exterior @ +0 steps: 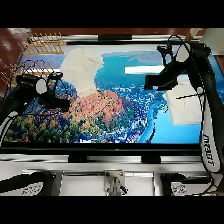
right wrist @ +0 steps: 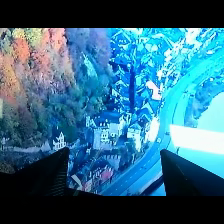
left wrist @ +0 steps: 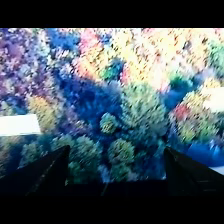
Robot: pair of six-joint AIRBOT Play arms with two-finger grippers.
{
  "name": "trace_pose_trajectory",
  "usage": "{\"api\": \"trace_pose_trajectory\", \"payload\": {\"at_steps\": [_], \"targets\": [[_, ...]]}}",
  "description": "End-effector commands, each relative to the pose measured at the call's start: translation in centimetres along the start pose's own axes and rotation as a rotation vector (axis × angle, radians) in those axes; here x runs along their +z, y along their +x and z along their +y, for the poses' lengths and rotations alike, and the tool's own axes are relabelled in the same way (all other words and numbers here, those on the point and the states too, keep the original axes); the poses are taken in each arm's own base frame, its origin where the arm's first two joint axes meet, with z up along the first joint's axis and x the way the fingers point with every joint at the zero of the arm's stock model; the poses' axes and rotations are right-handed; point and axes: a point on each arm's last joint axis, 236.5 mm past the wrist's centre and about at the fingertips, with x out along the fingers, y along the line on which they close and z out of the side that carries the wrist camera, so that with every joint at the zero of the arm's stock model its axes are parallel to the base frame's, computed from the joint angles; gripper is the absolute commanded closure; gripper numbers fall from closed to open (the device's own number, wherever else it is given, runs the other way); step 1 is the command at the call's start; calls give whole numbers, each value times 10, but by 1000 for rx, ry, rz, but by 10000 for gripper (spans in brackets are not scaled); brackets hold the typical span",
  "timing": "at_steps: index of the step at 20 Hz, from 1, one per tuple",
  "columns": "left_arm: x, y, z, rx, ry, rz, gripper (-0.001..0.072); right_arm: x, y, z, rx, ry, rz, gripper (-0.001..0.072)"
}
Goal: Fold the shirts.
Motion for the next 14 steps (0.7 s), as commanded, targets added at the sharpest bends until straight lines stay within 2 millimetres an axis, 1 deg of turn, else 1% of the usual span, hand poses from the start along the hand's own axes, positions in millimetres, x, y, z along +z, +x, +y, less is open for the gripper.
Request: {"api": "trace_pose_trajectory", "payload": {"at_steps": [1,3,4,6,8,9,10,12,14], "targets": [[58,13,-4,-34,-94,-179,-10,18,0,1,4,-2,-76,25],[121,14,15,-59,-247,-304,-11,27,1,1,7,8,-112,25],[147,18,25,-75,-287,-335,-11,28,4,2,13,13,-109,25],[193,32,38,-136,-370,-371,-11,24,10,8,43,20,-85,25],[225,52,39,-219,-438,-391,-11,20,17,19,93,30,-53,24],[236,65,37,-249,-459,-399,-11,19,20,24,116,35,-40,24],[243,75,35,-262,-468,-405,-11,18,23,28,137,39,-33,25],[249,96,36,-261,-475,-413,-11,16,25,32,153,30,-25,26],[251,108,40,-257,-485,-422,-11,15,25,34,161,15,-18,26]]}}
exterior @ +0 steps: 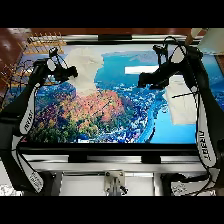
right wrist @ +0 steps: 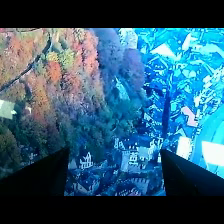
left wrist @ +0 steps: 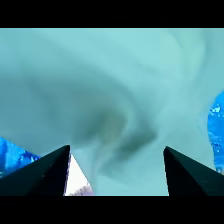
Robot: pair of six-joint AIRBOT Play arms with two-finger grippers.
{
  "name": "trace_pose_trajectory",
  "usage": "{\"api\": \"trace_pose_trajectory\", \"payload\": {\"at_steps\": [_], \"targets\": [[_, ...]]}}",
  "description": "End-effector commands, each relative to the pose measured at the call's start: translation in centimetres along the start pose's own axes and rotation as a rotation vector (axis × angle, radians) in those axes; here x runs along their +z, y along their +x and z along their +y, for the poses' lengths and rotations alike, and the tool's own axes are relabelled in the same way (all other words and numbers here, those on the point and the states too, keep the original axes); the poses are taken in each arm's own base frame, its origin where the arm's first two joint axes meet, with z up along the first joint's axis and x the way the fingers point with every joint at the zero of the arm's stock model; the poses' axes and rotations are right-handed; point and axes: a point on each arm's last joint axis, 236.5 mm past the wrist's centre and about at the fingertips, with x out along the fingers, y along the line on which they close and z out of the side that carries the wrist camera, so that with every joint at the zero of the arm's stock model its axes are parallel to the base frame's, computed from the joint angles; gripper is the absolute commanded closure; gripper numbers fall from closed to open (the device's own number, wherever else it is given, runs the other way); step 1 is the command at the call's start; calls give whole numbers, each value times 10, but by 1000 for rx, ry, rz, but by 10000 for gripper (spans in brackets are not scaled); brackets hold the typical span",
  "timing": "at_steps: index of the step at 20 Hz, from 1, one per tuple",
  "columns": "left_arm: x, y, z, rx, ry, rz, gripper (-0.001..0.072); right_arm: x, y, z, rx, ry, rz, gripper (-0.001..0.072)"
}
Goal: Fold the shirts.
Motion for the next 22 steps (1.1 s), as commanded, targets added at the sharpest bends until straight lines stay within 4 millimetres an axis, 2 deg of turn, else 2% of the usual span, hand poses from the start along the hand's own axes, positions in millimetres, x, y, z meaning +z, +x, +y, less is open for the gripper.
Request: {"api": "trace_pose_trajectory", "payload": {"at_steps": [1,3,5,7,8,9,10,11,12,14,15,17,18,19,20,21,22], "targets": [[8,28,6,-25,-43,-34,-11,-4,3,8,36,-12,19,26],[1,36,10,-18,-43,-15,10,-4,3,8,36,-12,18,26],[-6,42,10,-16,-45,5,239,-4,3,8,36,-12,19,26],[-7,43,9,-19,-46,8,541,-4,3,8,36,-12,20,25],[-8,41,7,-28,-56,15,635,-4,3,8,36,-13,20,26],[-7,34,3,-44,-61,23,678,-4,3,8,35,-17,19,26],[-1,23,-4,-64,-43,13,679,-4,3,7,33,-23,18,26],[13,3,-15,-87,6,-25,680,-5,3,7,33,-27,23,26],[32,-26,-29,-109,61,-89,680,-9,3,8,37,-26,39,26],[68,-109,-69,-161,202,-236,681,-15,2,8,36,-43,66,26],[79,-167,-96,-194,288,-315,681,-21,0,7,34,-47,90,26],[77,-288,-146,-254,462,-463,681,-38,-13,2,20,-48,163,26],[66,-346,-166,-289,508,-525,681,-44,-24,0,10,-52,179,26],[47,-391,-182,-332,542,-554,681,-48,-40,-3,-15,-61,171,26],[22,-423,-194,-373,580,-550,681,-48,-58,-10,-60,-70,136,26],[-12,-445,-205,-418,619,-511,681,-46,-81,-16,-111,-79,81,25],[-49,-453,-215,-462,652,-450,681,-45,-104,-24,-164,-85,22,25]]}}
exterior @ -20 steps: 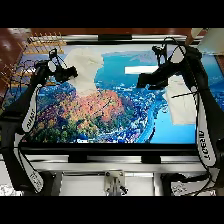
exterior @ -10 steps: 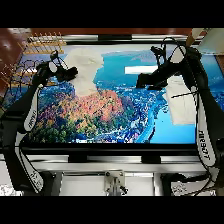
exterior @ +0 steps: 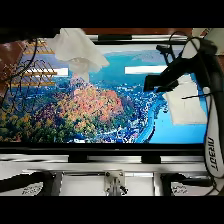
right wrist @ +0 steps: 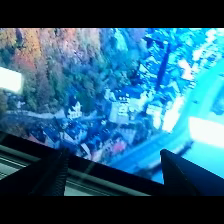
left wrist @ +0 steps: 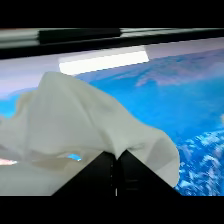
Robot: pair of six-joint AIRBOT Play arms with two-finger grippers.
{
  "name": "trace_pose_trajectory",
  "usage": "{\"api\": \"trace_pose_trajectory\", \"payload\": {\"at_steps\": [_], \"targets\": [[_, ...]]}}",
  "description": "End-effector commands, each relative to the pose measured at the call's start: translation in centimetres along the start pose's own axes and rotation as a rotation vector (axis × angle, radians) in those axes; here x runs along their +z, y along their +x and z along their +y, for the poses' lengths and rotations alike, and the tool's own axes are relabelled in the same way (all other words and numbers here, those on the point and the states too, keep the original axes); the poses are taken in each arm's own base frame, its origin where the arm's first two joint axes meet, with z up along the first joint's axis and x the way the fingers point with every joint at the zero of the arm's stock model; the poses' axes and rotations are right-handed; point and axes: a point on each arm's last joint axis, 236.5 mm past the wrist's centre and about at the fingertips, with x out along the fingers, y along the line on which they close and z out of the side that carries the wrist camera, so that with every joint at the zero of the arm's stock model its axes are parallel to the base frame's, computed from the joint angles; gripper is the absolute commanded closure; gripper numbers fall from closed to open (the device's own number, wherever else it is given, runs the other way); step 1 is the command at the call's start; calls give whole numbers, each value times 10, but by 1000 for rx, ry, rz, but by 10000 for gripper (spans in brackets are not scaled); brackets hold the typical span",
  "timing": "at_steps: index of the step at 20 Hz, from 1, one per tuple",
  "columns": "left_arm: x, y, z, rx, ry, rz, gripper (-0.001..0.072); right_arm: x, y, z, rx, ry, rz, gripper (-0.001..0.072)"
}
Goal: Fold the shirts.
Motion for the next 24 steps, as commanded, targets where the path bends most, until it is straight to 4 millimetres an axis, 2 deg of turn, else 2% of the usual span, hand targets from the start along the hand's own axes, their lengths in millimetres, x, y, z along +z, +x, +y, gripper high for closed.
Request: {"api": "trace_pose_trajectory", "payload": {"at_steps": [1,3,5,6,8,9,10,11,12,14,15,16,17,18,20,21,22,24], "targets": [[-30,-87,-100,-186,93,65,681,-15,-71,-32,-191,-4,-119,26],[-81,-79,-147,-287,52,152,682,-27,-125,-57,-356,13,-233,26],[-139,-52,-188,-356,-27,231,681,-43,-172,-71,-467,39,-330,25],[-171,-35,-206,-378,-71,261,680,-50,-188,-72,-488,44,-368,26],[-231,-2,-226,-378,-162,330,676,-61,-207,-65,-479,53,-419,26],[-254,10,-227,-356,-196,379,611,-66,-209,-61,-463,63,-426,26],[-270,18,-223,-331,-203,430,373,-70,-208,-58,-451,66,-414,26],[-275,22,-215,-308,-204,457,84,-74,-206,-57,-445,67,-396,26],[-270,24,-199,-277,-203,473,-13,-74,-204,-58,-448,69,-386,25],[-252,17,-143,-184,-149,517,-13,-73,-200,-62,-460,75,-367,25],[-247,9,-103,-102,-128,559,-12,-74,-193,-64,-460,76,-339,25],[-245,-5,-55,5,-118,614,-12,-79,-181,-67,-461,71,-280,25],[-249,-23,-9,107,-122,680,-12,-88,-166,-69,-459,62,-207,25],[-260,-41,29,179,-137,748,-11,-98,-145,-70,-441,52,-128,25],[-292,-70,86,275,-217,864,-10,-125,-92,-64,-349,40,43,26],[-315,-79,105,307,-275,912,-11,-144,-61,-57,-256,61,139,26],[-338,-84,114,317,-347,945,-11,-165,-31,-45,-131,105,228,26],[-382,-81,108,247,-473,983,-11,-200,10,-19,93,190,357,26]]}}
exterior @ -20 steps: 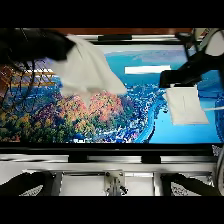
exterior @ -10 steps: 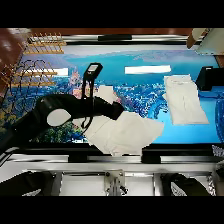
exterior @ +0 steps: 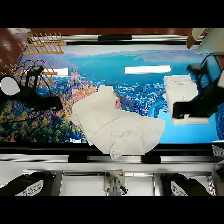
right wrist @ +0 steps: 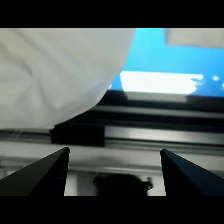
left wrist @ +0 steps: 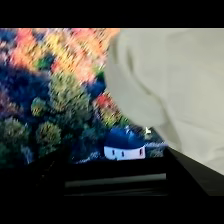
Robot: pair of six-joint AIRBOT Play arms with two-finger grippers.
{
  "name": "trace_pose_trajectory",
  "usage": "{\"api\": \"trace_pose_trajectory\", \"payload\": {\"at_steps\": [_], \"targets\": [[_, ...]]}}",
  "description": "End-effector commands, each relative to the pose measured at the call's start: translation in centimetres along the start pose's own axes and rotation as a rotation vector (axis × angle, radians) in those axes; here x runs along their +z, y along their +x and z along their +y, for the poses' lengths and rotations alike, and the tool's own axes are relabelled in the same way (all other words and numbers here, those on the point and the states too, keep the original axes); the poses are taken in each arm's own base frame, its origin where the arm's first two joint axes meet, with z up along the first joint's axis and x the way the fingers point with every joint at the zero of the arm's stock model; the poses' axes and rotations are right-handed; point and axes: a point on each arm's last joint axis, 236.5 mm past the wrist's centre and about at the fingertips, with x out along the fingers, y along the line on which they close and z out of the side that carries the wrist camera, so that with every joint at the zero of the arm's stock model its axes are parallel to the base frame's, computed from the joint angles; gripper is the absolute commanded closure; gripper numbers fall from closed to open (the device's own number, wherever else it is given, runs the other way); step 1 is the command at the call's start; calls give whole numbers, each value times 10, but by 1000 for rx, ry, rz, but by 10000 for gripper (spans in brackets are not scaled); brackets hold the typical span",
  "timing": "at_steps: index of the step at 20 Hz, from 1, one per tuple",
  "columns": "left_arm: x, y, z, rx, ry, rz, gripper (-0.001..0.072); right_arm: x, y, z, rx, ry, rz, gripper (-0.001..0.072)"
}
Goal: Fold the shirts.
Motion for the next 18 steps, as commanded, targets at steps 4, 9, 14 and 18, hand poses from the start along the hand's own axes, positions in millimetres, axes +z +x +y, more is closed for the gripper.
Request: {"api": "trace_pose_trajectory", "payload": {"at_steps": [4,9,14,18], "targets": [[-51,87,-1,-211,-231,81,-11,-61,97,55,356,117,273,26],[-21,123,-33,-301,-317,-12,-11,-43,109,50,327,188,199,25],[2,135,-47,-339,-382,-86,121,-48,127,41,285,225,204,25],[9,133,-48,-352,-396,-107,570,-65,154,53,332,279,241,25]]}}
